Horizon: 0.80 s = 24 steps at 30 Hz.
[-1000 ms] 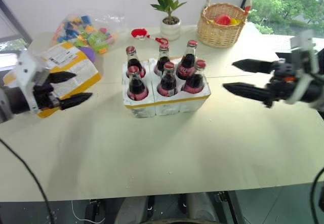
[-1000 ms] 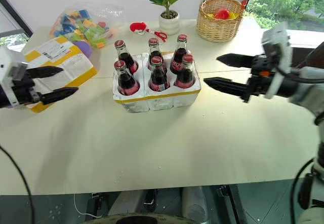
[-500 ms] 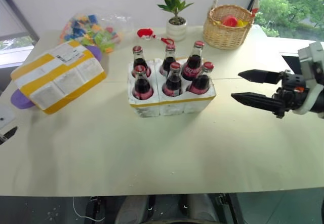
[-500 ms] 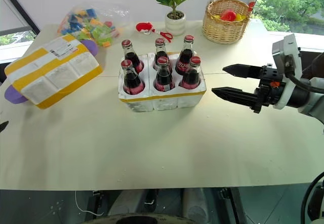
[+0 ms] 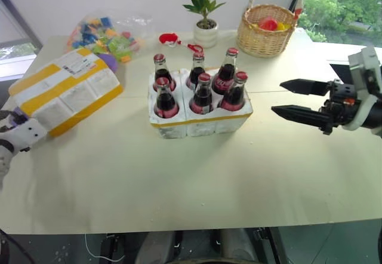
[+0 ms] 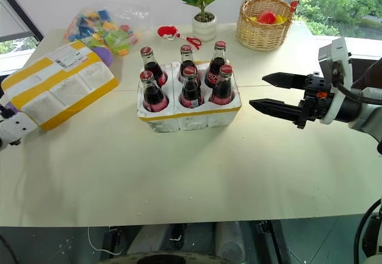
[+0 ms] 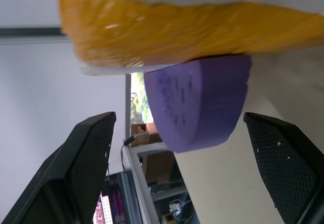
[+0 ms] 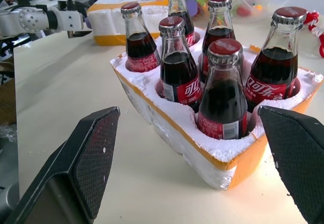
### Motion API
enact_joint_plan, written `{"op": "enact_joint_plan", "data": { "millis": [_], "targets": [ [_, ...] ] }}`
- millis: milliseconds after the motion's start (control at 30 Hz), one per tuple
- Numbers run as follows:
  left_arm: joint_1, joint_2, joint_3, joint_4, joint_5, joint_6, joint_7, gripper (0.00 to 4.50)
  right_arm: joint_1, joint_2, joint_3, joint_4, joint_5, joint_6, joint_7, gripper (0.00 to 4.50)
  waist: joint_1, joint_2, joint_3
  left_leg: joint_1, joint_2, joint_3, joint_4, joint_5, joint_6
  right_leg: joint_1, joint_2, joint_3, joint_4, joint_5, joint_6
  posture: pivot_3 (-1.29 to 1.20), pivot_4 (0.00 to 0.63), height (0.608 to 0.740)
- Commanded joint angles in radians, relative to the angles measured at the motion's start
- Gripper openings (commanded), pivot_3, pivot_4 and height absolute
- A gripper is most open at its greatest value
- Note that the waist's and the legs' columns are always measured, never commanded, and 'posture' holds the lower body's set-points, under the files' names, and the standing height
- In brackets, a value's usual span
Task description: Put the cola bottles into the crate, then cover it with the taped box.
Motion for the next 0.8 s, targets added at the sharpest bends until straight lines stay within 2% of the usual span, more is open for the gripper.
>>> {"op": "enact_joint_plan", "data": {
  "millis": [33, 467, 567, 733, 767, 800],
  "targets": [
    [-0.06, -0.001, -0.033, 0.094, 0.011, -0.033, 0.03, 4.25, -0.002, -0.018, -0.049, -0.028, 0.022, -0.003, -0.016, 4.49, 0.0, 0.0, 0.0, 0.0, 0.0, 0.0, 0.0, 0.0, 0.001, 0.0, 0.0, 0.0, 0.0, 0.0, 0.0, 0.0, 0.15, 0.732],
    [-0.202, -0.031, -0.148, 0.252, 0.041, -0.105, 0.091, 4.25, 0.002, -0.011, -0.042, -0.062, 0.057, 0.01, -0.074, 4.49, 0.001, -0.001, 0.0, 0.0, 0.0, 0.0, 0.001, 0.001, 0.002, 0.0, 0.0, 0.0, 0.002, 0.0, 0.0, 0.0, 0.15, 0.732],
    [-0.216, -0.031, -0.161, 0.265, 0.041, -0.115, 0.094, 3.37, -0.002, -0.011, -0.039, -0.066, 0.062, 0.013, -0.084, 4.5, 0.001, -0.001, -0.001, 0.0, 0.0, 0.0, 0.002, 0.001, 0.003, 0.0, 0.0, 0.0, 0.002, 0.0, 0.0, 0.0, 0.15, 0.732],
    [-0.234, -0.028, -0.173, 0.28, 0.037, -0.12, 0.098, 0.87, -0.007, -0.009, -0.034, -0.072, 0.066, 0.016, -0.098, 4.5, 0.002, -0.001, -0.001, 0.0, 0.0, 0.0, 0.002, 0.002, 0.003, 0.0, 0.0, 0.0, 0.002, 0.0, 0.0, 0.0, 0.15, 0.732],
    [-0.238, -0.026, -0.174, 0.281, 0.037, -0.12, 0.097, 0.48, -0.005, -0.007, -0.033, -0.075, 0.068, 0.016, -0.102, 4.5, 0.001, -0.001, -0.001, 0.0, 0.0, 0.0, 0.002, 0.002, 0.003, 0.0, 0.0, 0.0, 0.003, 0.0, 0.0, 0.0, 0.15, 0.732],
    [-0.241, -0.025, -0.175, 0.282, 0.037, -0.12, 0.097, 0.32, -0.004, -0.006, -0.033, -0.078, 0.069, 0.016, -0.106, 4.5, 0.001, -0.001, -0.001, 0.0, -0.001, 0.0, 0.002, 0.002, 0.003, 0.0, -0.001, 0.0, 0.003, 0.0, 0.0, 0.0, 0.15, 0.732]
  ]
}}
